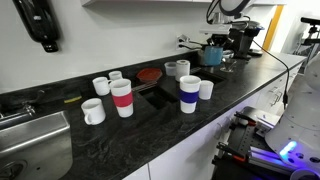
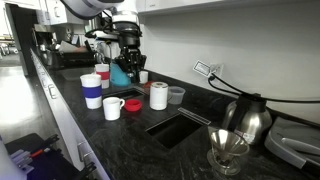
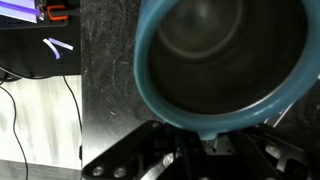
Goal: Move the blue cup to the left
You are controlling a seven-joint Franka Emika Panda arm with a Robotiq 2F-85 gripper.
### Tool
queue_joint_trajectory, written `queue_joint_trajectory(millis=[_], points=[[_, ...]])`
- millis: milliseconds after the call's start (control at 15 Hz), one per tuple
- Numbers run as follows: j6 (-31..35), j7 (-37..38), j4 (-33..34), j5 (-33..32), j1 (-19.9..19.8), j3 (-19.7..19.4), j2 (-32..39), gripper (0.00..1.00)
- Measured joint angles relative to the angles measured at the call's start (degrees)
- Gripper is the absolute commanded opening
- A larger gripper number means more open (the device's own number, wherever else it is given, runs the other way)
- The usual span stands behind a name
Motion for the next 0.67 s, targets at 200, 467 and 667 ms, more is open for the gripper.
queue_joint_trajectory(millis=[200, 467, 667], points=[[1.4, 0.3, 1.4, 0.6, 3.5, 4.2, 0.0, 0.04], [2.9, 0.0, 2.8, 1.6, 7.8, 7.7, 0.0, 0.04], [4.0, -1.5, 3.2, 3.1, 10.0, 8.8, 0.1, 0.04]])
